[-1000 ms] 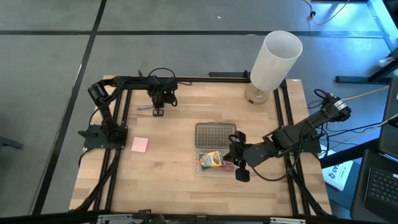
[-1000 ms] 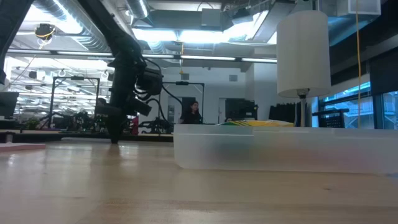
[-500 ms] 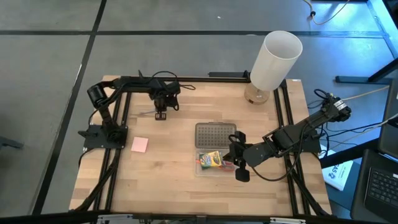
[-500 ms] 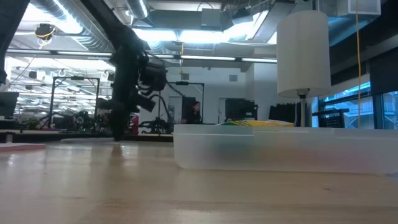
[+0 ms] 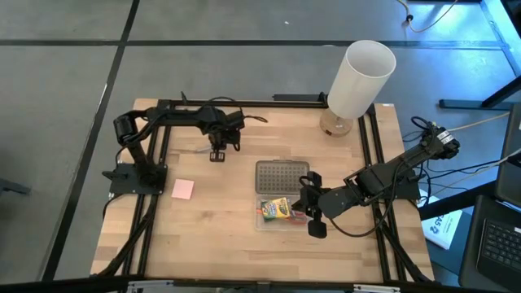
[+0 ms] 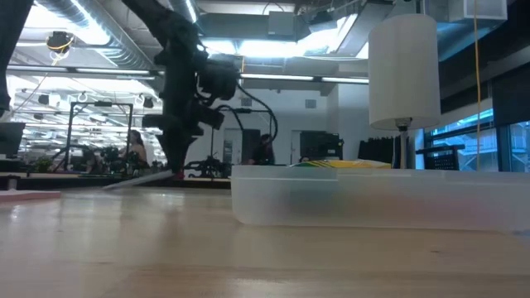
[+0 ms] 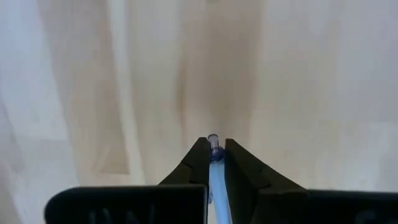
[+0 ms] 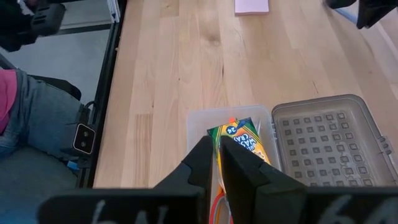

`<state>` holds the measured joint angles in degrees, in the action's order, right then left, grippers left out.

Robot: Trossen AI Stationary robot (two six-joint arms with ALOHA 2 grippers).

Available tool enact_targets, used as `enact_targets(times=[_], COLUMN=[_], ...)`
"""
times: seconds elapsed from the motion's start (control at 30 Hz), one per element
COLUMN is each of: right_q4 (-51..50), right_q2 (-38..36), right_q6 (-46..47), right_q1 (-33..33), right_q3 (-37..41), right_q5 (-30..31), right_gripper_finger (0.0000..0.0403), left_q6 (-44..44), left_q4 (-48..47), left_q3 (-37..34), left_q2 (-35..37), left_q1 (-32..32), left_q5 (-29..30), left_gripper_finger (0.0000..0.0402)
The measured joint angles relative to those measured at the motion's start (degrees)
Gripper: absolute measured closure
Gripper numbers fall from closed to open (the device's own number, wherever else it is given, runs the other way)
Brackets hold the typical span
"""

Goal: Pack school essentials
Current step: Put the gray pen into the supply box

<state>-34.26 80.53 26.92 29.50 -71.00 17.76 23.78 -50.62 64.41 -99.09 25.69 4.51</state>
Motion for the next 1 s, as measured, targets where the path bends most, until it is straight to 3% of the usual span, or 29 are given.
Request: enact_targets(times=[0.47, 1.0], right_q4=[-0.02, -1.73], right_q2=[0.0, 0.0], right_q6=[-0.07, -0.13], right_q1=[0.0, 0.02], right_q3=[0.0, 0.0], right_q5=[0.0, -3.88], right_gripper_finger=[0.0368, 0.0368], left_q6=[-4.29, -7.97], left_q4=[-1.44, -7.18], left_q3=[5.88, 19.63], left_q2=[0.07, 0.15], left_q1=[-9.65, -18.6], left_q5=[0.12, 0.52], left_gripper_finger=[0.0387, 0.0387])
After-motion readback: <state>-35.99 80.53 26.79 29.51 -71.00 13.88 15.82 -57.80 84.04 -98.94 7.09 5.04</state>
